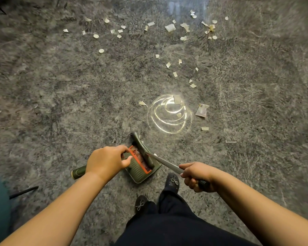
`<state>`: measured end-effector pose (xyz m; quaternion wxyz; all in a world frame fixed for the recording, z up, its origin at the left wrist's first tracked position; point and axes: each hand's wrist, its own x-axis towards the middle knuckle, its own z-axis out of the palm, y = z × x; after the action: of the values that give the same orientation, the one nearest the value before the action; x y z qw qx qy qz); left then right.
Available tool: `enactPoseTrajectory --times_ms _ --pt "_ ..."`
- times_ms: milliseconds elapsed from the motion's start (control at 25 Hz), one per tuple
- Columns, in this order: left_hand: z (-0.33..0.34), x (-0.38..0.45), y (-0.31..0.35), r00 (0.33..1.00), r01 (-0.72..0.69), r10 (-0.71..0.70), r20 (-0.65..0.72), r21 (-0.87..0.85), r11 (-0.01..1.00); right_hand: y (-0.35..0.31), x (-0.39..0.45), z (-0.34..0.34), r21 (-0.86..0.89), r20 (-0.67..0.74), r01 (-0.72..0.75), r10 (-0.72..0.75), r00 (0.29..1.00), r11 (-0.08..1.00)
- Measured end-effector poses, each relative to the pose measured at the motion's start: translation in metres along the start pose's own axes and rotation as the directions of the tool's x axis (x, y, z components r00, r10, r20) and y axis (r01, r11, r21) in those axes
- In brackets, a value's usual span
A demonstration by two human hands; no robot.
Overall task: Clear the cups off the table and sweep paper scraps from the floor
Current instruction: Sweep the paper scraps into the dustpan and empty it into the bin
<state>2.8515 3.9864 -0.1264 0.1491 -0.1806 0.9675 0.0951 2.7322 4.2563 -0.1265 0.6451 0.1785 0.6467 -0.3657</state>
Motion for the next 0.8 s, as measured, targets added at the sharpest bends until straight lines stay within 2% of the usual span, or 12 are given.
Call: enactPoseTrajectory --times_ms 280,520,680,800 --pt "0.006 -0.032 -0.025 0.997 0.054 -0.057 -0.046 -0.074 0.996 0.006 -0.019 -0.008 0.001 -0.057 0.06 -0.06 0.997 0.998" --pt "0.002 -0.038 -0.031 0.989 0.124 -0.129 -0.069 -0.084 0.989 0.003 0.008 -0.013 -0.094 -0.151 0.076 -0.09 0.984 0.993" --pt "0.008 -0.043 -0.034 0.988 0.141 -0.145 -0.048 -0.076 0.987 0.002 0.039 0.006 -0.193 -0.157 0.05 -0.081 0.984 0.98" --pt "0.013 -0.046 -0.033 0.988 0.149 -0.152 -0.037 -0.084 0.985 0.007 0.046 0.026 -0.195 -0.098 0.038 -0.058 0.993 0.98"
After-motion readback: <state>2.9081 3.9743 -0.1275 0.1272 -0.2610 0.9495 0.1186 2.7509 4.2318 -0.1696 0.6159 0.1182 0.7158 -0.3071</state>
